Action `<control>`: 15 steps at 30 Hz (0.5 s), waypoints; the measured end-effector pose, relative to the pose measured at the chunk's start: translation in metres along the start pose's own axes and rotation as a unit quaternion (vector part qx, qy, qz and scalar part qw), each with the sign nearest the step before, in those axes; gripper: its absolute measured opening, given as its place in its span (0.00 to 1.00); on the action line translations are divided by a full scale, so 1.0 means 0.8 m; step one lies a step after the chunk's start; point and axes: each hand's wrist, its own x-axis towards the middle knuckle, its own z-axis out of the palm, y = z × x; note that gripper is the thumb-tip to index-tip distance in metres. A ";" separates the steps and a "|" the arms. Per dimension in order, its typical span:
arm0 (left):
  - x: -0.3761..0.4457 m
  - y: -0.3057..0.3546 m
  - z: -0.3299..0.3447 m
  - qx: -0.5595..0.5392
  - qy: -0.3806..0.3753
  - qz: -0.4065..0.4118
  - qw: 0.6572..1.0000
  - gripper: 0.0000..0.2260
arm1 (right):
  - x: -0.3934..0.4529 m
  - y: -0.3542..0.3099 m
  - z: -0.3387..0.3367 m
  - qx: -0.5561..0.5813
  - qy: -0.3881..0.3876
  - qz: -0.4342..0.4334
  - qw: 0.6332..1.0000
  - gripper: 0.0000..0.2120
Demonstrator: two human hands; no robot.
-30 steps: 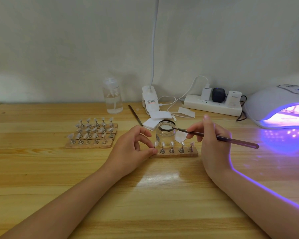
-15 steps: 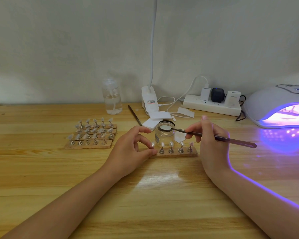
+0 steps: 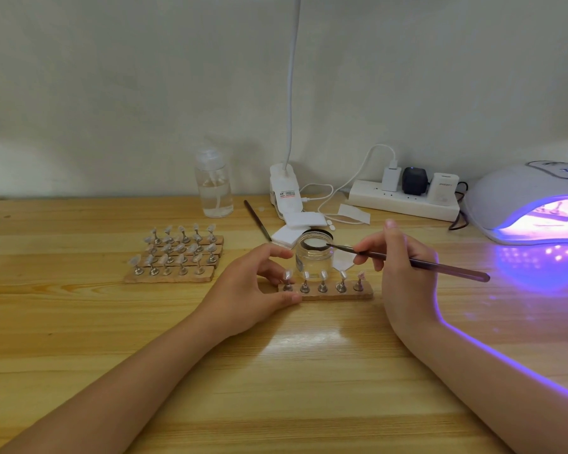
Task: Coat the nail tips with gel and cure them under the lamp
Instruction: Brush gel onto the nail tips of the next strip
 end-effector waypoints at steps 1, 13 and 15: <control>0.001 0.000 -0.002 0.006 -0.009 -0.002 1.000 0.20 | 0.000 0.001 0.000 0.001 -0.001 0.000 1.000 0.23; 0.005 0.010 0.006 0.011 -0.003 -0.014 1.000 0.09 | 0.001 0.002 0.001 0.003 -0.010 -0.008 1.000 0.20; 0.004 0.013 0.007 0.012 -0.008 -0.005 1.000 0.08 | 0.001 0.001 0.001 0.000 -0.011 -0.005 1.000 0.20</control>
